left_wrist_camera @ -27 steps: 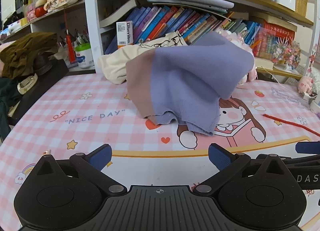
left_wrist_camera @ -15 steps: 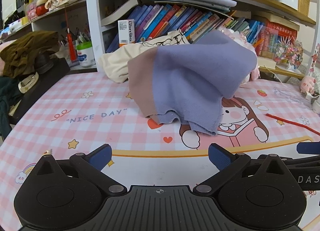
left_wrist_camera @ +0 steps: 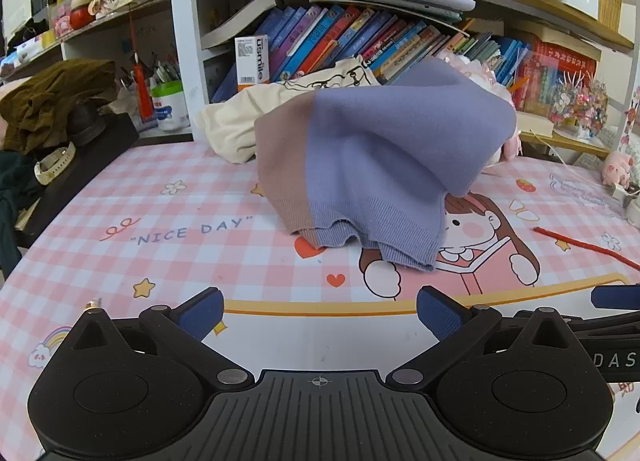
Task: Fold clothes
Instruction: 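Approach the crumpled lavender-and-mauve sweater with both grippers open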
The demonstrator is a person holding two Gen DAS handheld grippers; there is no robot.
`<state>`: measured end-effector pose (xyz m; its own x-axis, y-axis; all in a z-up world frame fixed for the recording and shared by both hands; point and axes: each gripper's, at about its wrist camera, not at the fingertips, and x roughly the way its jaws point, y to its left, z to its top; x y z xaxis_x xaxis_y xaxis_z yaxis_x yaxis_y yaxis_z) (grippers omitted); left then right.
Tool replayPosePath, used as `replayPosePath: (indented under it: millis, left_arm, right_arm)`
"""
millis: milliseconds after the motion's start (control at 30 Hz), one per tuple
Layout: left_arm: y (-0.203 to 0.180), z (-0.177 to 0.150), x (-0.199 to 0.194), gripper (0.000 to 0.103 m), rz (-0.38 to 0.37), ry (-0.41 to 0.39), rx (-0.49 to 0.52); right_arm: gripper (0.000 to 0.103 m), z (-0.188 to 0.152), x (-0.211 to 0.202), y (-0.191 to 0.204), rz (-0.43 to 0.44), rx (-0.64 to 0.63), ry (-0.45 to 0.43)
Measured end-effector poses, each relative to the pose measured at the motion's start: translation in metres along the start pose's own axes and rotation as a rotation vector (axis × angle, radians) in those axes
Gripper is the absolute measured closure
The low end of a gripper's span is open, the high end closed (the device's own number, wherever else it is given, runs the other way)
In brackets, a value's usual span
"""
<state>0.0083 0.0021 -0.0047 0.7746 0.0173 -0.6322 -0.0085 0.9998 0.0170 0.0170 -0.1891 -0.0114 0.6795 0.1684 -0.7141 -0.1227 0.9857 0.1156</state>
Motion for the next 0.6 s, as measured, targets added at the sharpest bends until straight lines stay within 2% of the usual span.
replayPosePath:
  millis: [600]
  left_arm:
    - [-0.0004, 0.0032, 0.0033, 0.000, 0.009, 0.011, -0.006]
  right_arm:
    - [0.003, 0.0037, 0.0053, -0.0009, 0.005, -0.001, 0.018]
